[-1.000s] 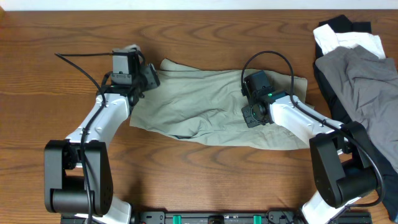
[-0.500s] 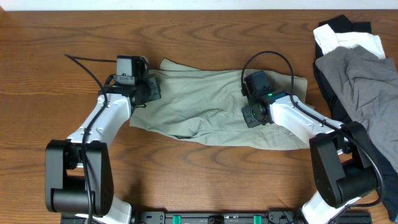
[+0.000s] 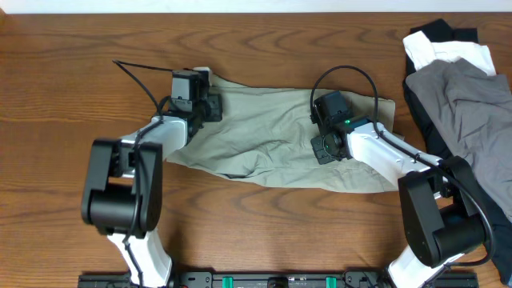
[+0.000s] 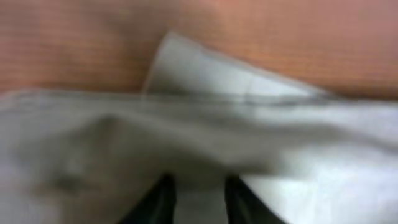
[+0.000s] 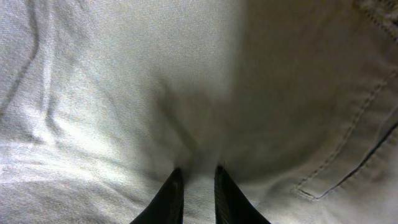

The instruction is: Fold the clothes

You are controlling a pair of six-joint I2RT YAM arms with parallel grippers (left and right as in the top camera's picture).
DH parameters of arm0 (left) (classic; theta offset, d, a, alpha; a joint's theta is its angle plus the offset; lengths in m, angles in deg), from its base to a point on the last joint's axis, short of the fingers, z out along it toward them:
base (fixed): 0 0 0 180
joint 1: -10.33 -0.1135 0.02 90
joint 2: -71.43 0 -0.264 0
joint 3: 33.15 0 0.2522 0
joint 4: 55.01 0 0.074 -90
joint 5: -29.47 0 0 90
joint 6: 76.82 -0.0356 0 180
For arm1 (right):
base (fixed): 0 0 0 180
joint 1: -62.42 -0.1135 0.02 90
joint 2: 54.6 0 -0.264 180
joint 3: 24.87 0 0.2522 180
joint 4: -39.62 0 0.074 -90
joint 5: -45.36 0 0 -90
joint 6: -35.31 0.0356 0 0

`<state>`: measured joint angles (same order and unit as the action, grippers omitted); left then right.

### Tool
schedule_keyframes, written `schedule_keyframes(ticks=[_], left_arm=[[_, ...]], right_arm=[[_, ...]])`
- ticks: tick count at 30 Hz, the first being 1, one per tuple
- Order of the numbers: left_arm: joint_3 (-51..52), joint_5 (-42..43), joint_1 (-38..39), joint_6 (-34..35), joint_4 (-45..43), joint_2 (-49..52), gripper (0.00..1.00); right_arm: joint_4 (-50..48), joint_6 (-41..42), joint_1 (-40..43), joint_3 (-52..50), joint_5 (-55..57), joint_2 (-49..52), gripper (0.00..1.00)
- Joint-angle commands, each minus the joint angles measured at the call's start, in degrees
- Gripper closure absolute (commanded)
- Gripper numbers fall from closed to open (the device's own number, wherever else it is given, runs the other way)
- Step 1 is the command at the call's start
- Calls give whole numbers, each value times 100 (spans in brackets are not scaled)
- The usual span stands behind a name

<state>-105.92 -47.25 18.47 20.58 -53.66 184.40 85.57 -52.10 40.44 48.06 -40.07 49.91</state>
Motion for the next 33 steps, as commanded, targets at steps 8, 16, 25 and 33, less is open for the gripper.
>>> schedule_keyframes(ticks=[8,16,25,33], left_arm=[[-61,-20,-9,339,-407,299,68],[-61,-42,-11,229,1056,-894,64],[-59,232,151,229,2660,-1720,57],[-46,363,546,-273,2800,-1419,57]], right_arm=[[122,85,26,-92,-251,168,82],[136,850,278,46,-249,-216,75],[328,1641,1620,57,-750,-1574,1],[442,1657,2500,-52,-793,-1552,1]])
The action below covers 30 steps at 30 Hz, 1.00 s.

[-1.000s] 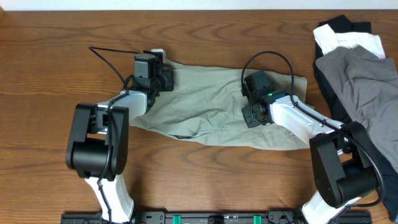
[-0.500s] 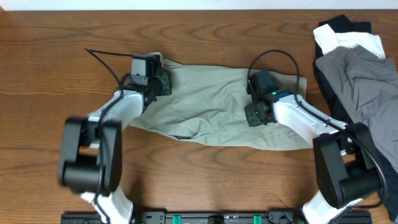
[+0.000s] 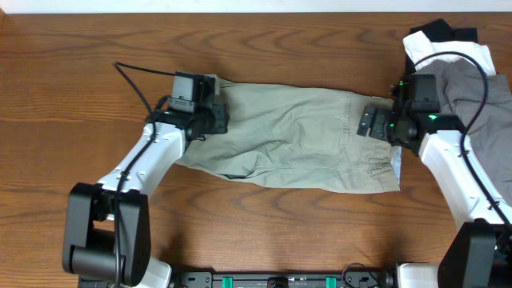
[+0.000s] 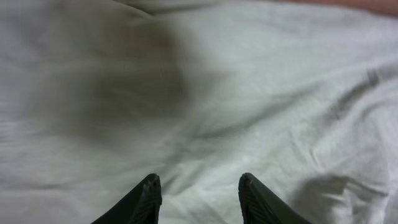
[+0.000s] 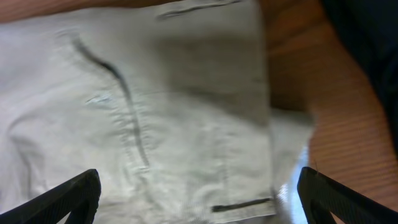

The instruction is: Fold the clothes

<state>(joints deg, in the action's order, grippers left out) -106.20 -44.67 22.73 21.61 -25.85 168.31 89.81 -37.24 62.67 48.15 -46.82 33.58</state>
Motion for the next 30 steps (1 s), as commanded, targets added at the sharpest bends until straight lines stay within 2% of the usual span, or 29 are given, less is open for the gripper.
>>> schedule_keyframes(ticks=[1,12,18,20,21,24,25,26,30], left_arm=[[-17,105,146,-374,17,267,57],[-20,107,173,-343,4,1158,57],[-20,105,170,-345,17,1169,57],[-20,105,170,-345,20,1169,57],[-20,105,170,-345,20,1169,57],[-20,105,170,-345,20,1169,57],[-20,105,170,-345,20,1169,57],[-20,105,170,-345,22,1169,57],[-20,105,170,-345,22,1169,57]], right_arm=[[2,184,365,-66,-153,122,1],[-1204,-505,505,-66,-511,857,3],[-1974,-962,505,-66,-1532,1456,11],[-2142,-1003,509,-66,-1810,1628,20],[-2199,-1045,509,-66,-1912,1700,29],[-2203,-1075,505,-63,-1912,1749,69],[-2168,-1073,518,-52,-1915,1698,87],[-2100,-1069,538,-33,-1912,1615,99],[-1545,-885,662,76,-1880,850,99]])
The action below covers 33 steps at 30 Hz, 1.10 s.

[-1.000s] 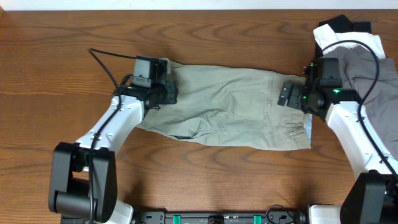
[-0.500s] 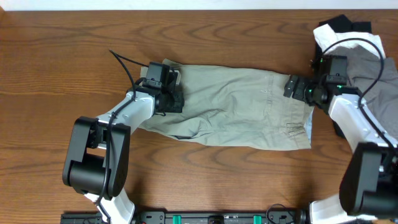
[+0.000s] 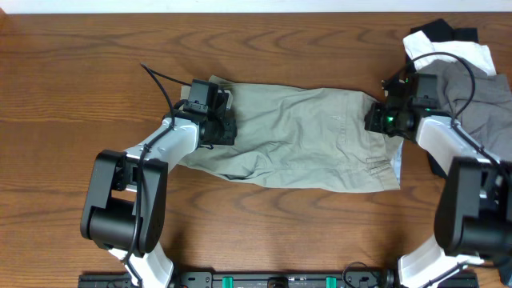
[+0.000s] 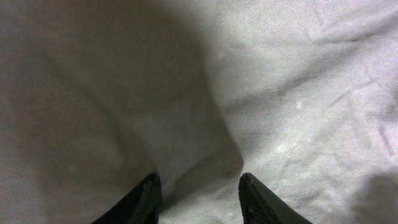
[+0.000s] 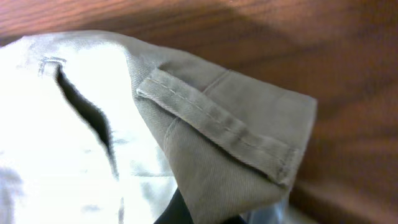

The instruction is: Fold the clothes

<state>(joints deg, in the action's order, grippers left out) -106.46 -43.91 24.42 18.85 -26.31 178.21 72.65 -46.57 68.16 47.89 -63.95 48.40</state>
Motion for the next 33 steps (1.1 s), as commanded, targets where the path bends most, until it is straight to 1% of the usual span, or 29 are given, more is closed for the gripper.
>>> schedule_keyframes(ticks=[1,4,7,11,15,18,21,24,28,33], left_arm=[[7,28,2,-70,68,179,57],[7,28,2,-72,68,179,57],[7,28,2,-72,68,179,57],[7,28,2,-70,68,179,57],[7,28,2,-70,74,179,57],[7,28,2,-70,109,179,57],[7,28,2,-70,142,179,57],[7,28,2,-70,155,179,57],[7,28,2,-70,153,179,57],[7,31,2,-70,153,179,57]], right_arm=[[367,127,166,122,-149,-892,99],[944,341,352,125,-144,-1517,99],[1696,409,461,125,42,-1816,98],[2546,455,470,105,638,-1781,99],[2892,682,470,11,732,-1668,97],[2940,787,472,-24,844,-1567,96],[2820,1034,470,-26,1408,-1475,97],[2503,1036,470,-26,1858,-1405,97],[2146,1329,472,-26,2339,-1268,88],[1725,1325,470,-26,2330,-997,84]])
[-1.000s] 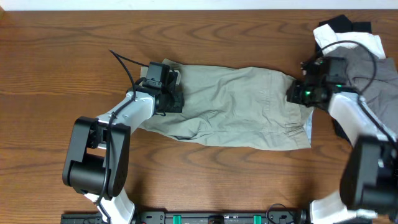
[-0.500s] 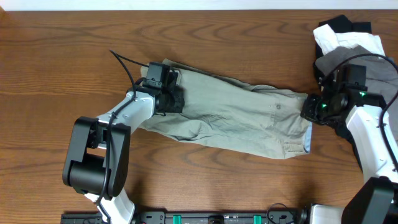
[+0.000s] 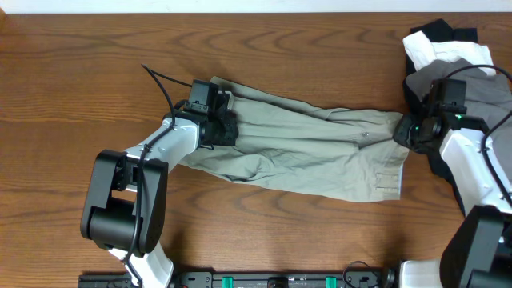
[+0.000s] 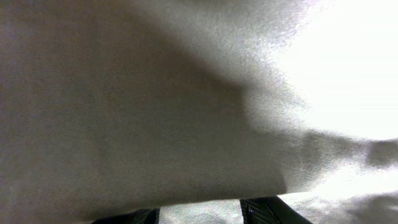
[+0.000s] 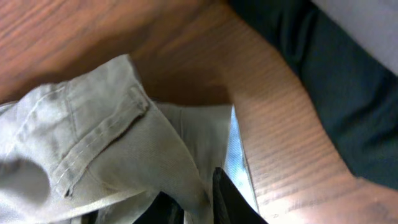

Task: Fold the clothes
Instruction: 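Pull the waistband right with the right gripper while left holds the corner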

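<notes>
The khaki shorts (image 3: 304,144) lie stretched across the table's middle, with a taut ridge running from end to end. My left gripper (image 3: 222,128) rests on their left end. In the left wrist view cloth (image 4: 155,112) fills the frame and a fold hangs over the left gripper (image 4: 199,214), whose fingers stand apart. My right gripper (image 3: 402,130) is at the right end. There, in the right wrist view, the right gripper (image 5: 198,202) is shut on the waistband corner (image 5: 106,124).
A pile of other clothes sits at the table's right edge: a grey garment (image 3: 472,96), a white one (image 3: 448,52) and a black one (image 3: 452,34). The dark cloth (image 5: 329,74) lies just beyond my right gripper. Bare wood (image 3: 80,80) surrounds the shorts.
My right gripper has moved to the right with the waistband corner in it, and the shorts are now drawn taut. The left arm stays in place; a fold now hangs over its fingers.
First my left gripper was at the shorts' left corner and my right at their middle, both nearly shut on cloth. Then both stood open, the right over the right end. Then the right held the waistband corner, and now it has drawn it rightward.
</notes>
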You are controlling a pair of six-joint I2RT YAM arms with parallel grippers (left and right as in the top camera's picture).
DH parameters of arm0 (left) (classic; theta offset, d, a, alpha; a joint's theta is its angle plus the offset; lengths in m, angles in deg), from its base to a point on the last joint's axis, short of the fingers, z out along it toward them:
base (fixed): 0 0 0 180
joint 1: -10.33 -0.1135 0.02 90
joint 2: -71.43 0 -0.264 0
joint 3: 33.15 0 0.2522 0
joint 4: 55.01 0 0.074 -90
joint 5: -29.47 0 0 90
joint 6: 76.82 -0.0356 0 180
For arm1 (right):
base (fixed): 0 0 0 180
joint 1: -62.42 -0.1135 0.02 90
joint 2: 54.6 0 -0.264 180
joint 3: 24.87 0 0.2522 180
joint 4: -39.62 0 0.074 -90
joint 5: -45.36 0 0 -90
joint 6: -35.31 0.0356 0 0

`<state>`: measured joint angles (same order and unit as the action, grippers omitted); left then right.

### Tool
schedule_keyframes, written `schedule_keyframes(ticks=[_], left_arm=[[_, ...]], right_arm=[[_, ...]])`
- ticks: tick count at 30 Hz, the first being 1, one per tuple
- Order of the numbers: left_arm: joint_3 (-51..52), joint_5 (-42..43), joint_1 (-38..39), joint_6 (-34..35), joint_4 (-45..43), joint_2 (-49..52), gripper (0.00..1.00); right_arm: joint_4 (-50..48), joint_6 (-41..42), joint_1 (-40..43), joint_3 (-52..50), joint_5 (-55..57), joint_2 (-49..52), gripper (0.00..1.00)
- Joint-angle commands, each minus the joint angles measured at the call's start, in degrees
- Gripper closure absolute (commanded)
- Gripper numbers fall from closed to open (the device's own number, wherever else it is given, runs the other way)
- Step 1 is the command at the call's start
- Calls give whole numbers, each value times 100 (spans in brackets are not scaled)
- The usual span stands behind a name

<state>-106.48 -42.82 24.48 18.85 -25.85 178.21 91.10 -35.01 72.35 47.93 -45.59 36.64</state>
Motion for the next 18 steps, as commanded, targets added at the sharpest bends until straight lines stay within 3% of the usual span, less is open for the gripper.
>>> schedule_keyframes(ticks=[1,6,9,12,14,15,18], left_arm=[[9,-79,-4,-70,107,179,57],[9,-81,-4,-70,105,179,57],[9,-81,-4,-72,105,179,57],[9,-81,-4,-70,105,179,56],[9,-81,-4,-72,103,179,57],[9,-81,-4,-72,105,179,57],[9,-81,-4,-70,109,179,56]], right_arm=[[-153,168,50,-31,463,214,84],[-63,85,50,-31,13,407,80],[435,-2,50,-31,-321,439,66],[800,-2,52,-31,-286,439,62],[885,-2,57,-31,-133,442,50],[905,-2,57,-31,35,442,39],[953,-2,61,-31,166,442,27]])
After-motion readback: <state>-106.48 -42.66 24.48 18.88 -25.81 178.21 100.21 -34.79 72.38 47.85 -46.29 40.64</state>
